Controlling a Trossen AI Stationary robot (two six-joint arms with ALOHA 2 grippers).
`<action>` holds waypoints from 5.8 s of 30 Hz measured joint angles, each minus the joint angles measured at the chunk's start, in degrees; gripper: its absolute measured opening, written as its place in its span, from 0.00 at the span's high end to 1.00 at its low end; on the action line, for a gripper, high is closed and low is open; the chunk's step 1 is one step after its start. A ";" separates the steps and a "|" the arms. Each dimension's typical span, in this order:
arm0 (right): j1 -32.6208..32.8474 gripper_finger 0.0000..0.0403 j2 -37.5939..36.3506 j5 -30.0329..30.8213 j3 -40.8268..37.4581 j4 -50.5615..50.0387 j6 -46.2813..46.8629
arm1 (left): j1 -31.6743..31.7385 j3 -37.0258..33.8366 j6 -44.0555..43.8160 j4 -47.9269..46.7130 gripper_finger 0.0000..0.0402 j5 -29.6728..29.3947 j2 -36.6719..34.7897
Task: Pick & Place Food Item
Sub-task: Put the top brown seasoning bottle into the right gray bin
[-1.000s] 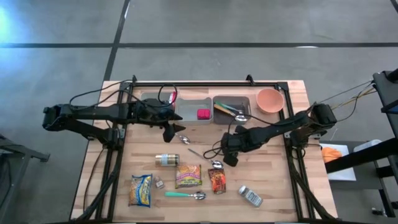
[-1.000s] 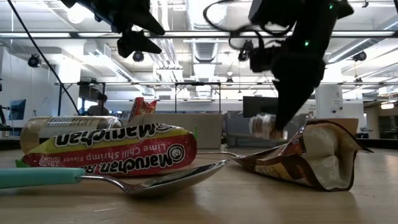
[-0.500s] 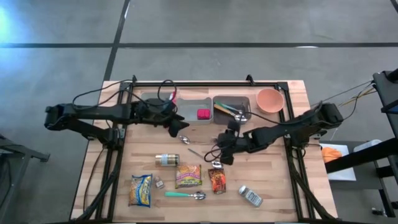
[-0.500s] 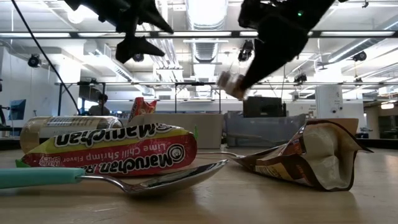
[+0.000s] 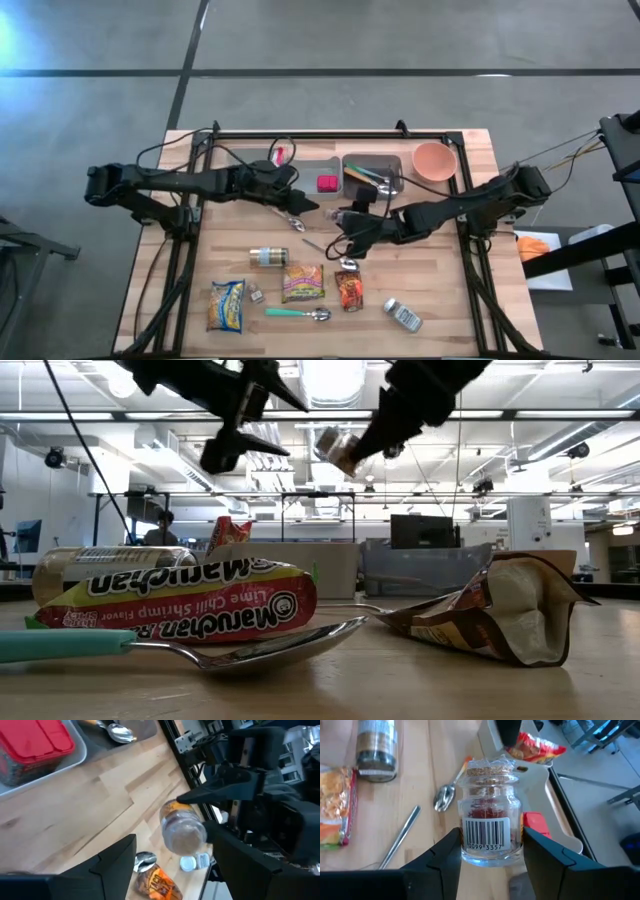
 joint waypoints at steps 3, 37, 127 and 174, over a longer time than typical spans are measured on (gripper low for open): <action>-0.11 0.58 0.00 0.18 0.65 0.15 0.02 | -0.07 1.02 -0.01 0.88 0.33 0.21 1.96; -0.85 0.58 0.57 2.65 0.96 2.77 0.57 | -0.33 7.09 6.98 2.87 0.57 5.80 11.21; 2.14 0.15 0.26 0.97 -7.91 -15.01 23.82 | 18.43 53.06 63.31 -70.17 0.58 -12.67 43.56; 2.14 0.15 0.26 -0.57 -8.17 -13.87 23.80 | 16.20 39.97 72.09 -63.71 0.32 -7.29 43.54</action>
